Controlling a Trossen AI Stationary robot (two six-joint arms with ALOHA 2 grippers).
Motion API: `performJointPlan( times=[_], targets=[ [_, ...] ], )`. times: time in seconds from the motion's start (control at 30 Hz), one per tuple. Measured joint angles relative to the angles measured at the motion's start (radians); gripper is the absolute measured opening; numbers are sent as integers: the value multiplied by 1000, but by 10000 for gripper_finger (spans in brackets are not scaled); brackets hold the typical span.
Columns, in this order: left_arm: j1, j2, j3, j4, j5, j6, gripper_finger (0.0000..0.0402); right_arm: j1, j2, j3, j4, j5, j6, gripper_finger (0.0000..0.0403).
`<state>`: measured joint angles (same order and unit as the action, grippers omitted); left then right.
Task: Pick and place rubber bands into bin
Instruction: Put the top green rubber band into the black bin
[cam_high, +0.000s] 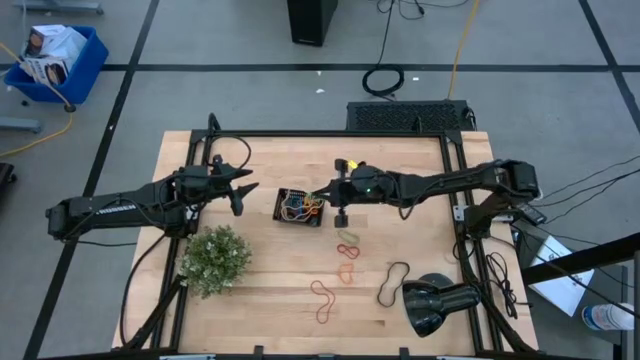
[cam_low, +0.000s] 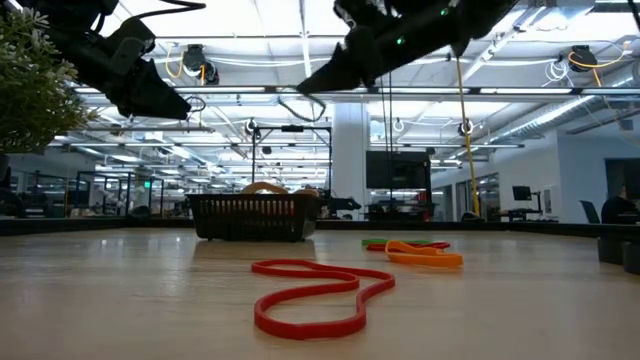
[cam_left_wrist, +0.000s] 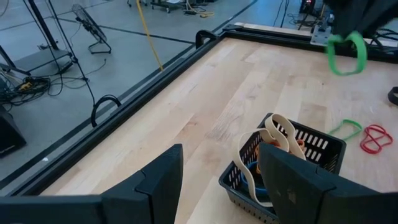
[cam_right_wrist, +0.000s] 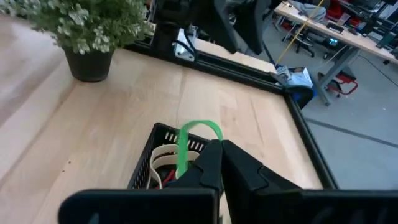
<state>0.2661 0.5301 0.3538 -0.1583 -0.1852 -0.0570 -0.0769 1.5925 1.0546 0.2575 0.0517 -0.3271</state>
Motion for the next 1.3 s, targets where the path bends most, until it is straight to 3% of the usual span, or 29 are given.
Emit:
performJointPlan(
  times=[0.27, 0.7, 1.3],
  targets=[
    [0, 0, 0, -1, 0, 0, 216, -5, 146, 5, 100, -1, 8, 0],
    [1, 0, 0, -2, 0, 0, 216, -24, 320, 34, 106, -4, 57, 0],
    [1, 0, 0, -4, 0, 0, 216, -21, 351, 34, 126, -2, 50, 15]
  ],
)
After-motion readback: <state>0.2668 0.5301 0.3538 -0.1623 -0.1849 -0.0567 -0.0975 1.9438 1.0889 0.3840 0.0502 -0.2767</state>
